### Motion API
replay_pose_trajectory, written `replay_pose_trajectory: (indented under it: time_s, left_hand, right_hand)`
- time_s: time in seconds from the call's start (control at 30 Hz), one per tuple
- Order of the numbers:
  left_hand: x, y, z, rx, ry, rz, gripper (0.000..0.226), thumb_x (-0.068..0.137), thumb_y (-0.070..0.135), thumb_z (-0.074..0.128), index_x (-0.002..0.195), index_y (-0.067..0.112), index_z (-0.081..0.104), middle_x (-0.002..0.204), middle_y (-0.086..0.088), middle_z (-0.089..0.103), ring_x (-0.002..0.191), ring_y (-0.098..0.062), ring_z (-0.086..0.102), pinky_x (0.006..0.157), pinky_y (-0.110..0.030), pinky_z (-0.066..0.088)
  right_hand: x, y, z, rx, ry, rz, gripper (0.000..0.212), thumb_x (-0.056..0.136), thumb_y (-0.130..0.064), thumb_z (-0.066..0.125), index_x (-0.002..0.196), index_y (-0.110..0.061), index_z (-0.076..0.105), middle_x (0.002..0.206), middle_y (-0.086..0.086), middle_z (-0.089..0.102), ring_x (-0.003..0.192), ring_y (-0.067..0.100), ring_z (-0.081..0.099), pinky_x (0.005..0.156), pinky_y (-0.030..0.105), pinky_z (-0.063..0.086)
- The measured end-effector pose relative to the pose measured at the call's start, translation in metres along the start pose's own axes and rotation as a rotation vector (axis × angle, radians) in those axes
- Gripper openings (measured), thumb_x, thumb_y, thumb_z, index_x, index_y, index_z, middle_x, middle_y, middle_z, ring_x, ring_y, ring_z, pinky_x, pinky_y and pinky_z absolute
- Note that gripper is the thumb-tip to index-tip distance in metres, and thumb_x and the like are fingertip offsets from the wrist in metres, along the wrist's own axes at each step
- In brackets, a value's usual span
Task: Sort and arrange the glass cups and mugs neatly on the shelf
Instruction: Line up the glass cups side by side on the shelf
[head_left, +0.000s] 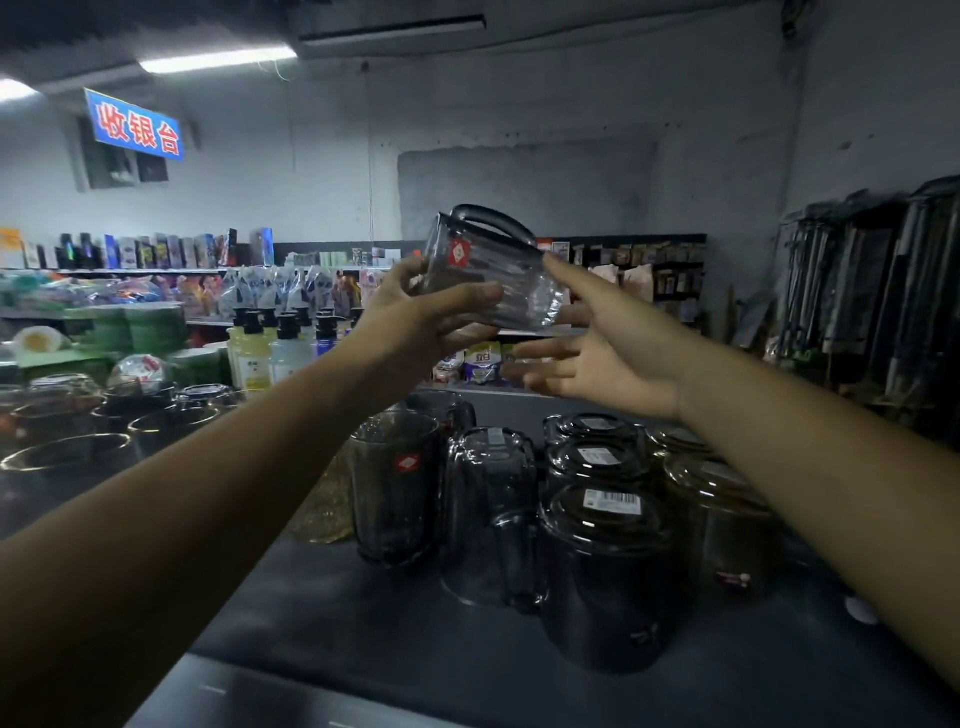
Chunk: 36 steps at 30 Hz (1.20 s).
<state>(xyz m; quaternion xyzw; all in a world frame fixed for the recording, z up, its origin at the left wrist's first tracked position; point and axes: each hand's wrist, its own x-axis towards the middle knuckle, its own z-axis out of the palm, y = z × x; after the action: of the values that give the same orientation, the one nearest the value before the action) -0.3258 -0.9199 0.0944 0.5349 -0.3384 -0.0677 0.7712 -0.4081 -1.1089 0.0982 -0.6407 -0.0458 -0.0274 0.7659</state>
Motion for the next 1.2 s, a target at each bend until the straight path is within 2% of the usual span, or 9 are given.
replay_pose_trajectory:
  time_s: [0.17,0.3,0.5,0.63,0.7,0.8,0.97,1.1,1.2]
  left_hand:
    - [-0.001,-0.006,0.0,0.258,-0.018,0.043,0.084,0.072,0.009,0.084,0.141,0.012,0.037,0.128,-0.014,0.065,0.111,-0.028,0.072,0.1,-0.044,0.057]
    - [0.005,-0.007,-0.019,0.492,-0.105,0.015,0.09,0.065,0.034,0.09,0.14,0.019,0.042,0.123,-0.005,0.07,0.108,-0.021,0.072,0.099,-0.045,0.056]
    - [0.013,0.001,-0.06,1.067,-0.384,-0.121,0.092,0.064,0.055,0.085,0.141,0.021,0.047,0.136,-0.002,0.061,0.125,-0.021,0.059,0.105,-0.041,0.051]
    - [0.023,-0.002,-0.073,1.33,-0.456,-0.179,0.083,0.076,0.066,0.064,0.14,0.015,0.053,0.141,-0.005,0.058,0.123,-0.02,0.058,0.089,-0.028,0.05]
    - [0.03,-0.007,-0.073,1.41,-0.485,-0.224,0.078,0.087,0.062,0.061,0.147,0.013,0.048,0.147,-0.005,0.054,0.128,-0.023,0.055,0.1,-0.034,0.047]
    - [0.04,-0.012,-0.071,1.482,-0.533,-0.275,0.075,0.091,0.062,0.058,0.149,0.016,0.046,0.149,-0.005,0.052,0.129,-0.024,0.053,0.109,-0.041,0.044]
    - [0.056,-0.021,-0.063,1.452,-0.571,-0.279,0.044,0.104,0.046,0.047,0.134,0.015,0.057,0.12,-0.006,0.067,0.088,-0.011,0.06,0.073,-0.03,0.049]
    - [0.064,-0.022,-0.055,1.495,-0.605,-0.364,0.047,0.097,0.066,0.044,0.117,0.025,0.053,0.109,-0.003,0.063,0.09,-0.018,0.061,0.083,-0.044,0.06]
    - [0.065,-0.021,-0.048,1.534,-0.626,-0.438,0.044,0.097,0.065,0.046,0.115,0.026,0.054,0.099,0.0,0.059,0.092,-0.023,0.064,0.068,-0.036,0.058]
  right_hand:
    - [0.008,0.003,0.013,-0.037,0.052,-0.166,0.028,0.091,-0.042,0.071,0.102,-0.016,0.072,0.092,0.012,0.072,0.069,0.021,0.065,0.059,0.028,0.048]
    - [0.012,0.003,0.012,-0.083,0.081,-0.25,0.035,0.089,-0.035,0.073,0.114,-0.01,0.069,0.103,0.014,0.075,0.083,0.024,0.071,0.069,0.032,0.057]
    - [0.015,-0.021,0.005,-0.677,0.242,-0.295,0.056,0.074,-0.045,0.085,0.106,-0.004,0.066,0.092,0.018,0.078,0.063,0.025,0.066,0.049,0.029,0.051]
    - [0.026,-0.025,0.011,-1.034,0.364,-0.23,0.071,0.061,-0.058,0.09,0.096,0.0,0.065,0.077,0.016,0.071,0.056,0.027,0.062,0.052,0.035,0.051]
    - [0.034,-0.022,0.015,-1.126,0.426,-0.181,0.071,0.061,-0.056,0.091,0.094,0.0,0.062,0.071,0.011,0.058,0.047,0.023,0.058,0.046,0.03,0.047]
    - [0.047,-0.014,0.018,-1.244,0.448,-0.122,0.07,0.062,-0.057,0.09,0.098,-0.005,0.061,0.08,0.011,0.062,0.049,0.02,0.057,0.041,0.024,0.043]
    - [0.064,-0.001,0.024,-1.414,0.431,-0.01,0.057,0.066,-0.058,0.086,0.078,-0.01,0.058,0.07,0.006,0.058,0.052,0.018,0.055,0.039,0.016,0.036]
    - [0.072,0.008,0.027,-1.452,0.353,0.086,0.058,0.066,-0.053,0.089,0.071,-0.012,0.048,0.068,0.004,0.052,0.046,0.015,0.051,0.034,0.013,0.033]
    - [0.073,0.014,0.027,-1.447,0.269,0.137,0.055,0.066,-0.048,0.091,0.069,-0.012,0.049,0.064,0.003,0.048,0.044,0.015,0.046,0.036,0.014,0.035]
